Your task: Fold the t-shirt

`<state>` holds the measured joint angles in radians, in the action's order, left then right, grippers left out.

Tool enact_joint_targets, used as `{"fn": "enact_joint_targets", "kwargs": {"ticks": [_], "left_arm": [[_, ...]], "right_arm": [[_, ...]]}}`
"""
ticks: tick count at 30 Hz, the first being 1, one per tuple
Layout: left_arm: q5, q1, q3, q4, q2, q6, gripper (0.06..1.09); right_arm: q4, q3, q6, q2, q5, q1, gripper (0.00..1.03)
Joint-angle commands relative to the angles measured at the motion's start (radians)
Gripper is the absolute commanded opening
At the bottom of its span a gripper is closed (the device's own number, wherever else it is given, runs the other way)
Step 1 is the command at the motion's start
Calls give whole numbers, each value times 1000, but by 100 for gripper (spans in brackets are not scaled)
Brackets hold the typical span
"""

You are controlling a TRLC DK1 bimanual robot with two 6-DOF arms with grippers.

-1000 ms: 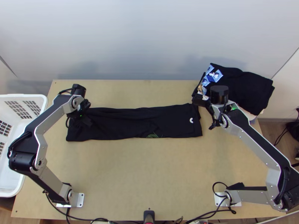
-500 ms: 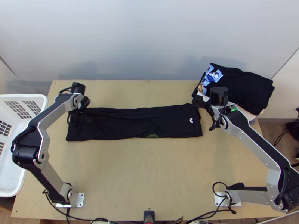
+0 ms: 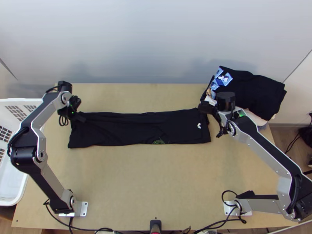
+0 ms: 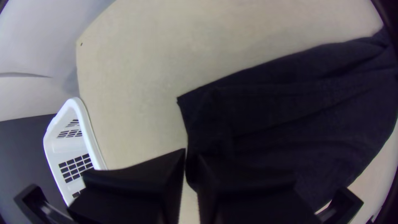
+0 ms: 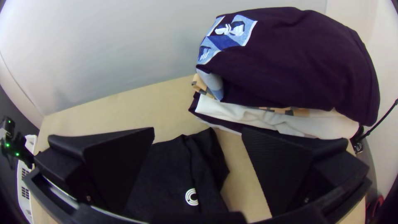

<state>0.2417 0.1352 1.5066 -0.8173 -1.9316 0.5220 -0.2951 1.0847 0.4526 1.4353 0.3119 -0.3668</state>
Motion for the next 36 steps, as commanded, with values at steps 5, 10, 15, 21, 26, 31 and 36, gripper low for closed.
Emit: {"fn": "enact_joint_targets", "kwargs": {"ticks": [5,10,15,21,26,31,36], "left_arm": [[-269,84,153,-33,-52,-171,104],[-467,150,282,-128,-84,-278,104],[-694,276,334,-204,-104,-350,104],[-795,400,253,-367,-93,-326,104],[-875,445,92,-454,-18,-154,104],[-863,429,-49,-434,59,-24,104],[-861,409,-85,-353,25,-13,104]], "right_arm": [[1,-22,-3,2,-2,-27,98],[1,-28,-6,-4,-4,-27,98],[1,-28,-15,-4,-4,-23,98],[1,-31,-20,2,-4,-26,98],[1,-23,-22,16,-8,-29,98],[1,-6,-22,33,-10,-37,98],[-1,4,-23,37,-11,-40,98]]}}
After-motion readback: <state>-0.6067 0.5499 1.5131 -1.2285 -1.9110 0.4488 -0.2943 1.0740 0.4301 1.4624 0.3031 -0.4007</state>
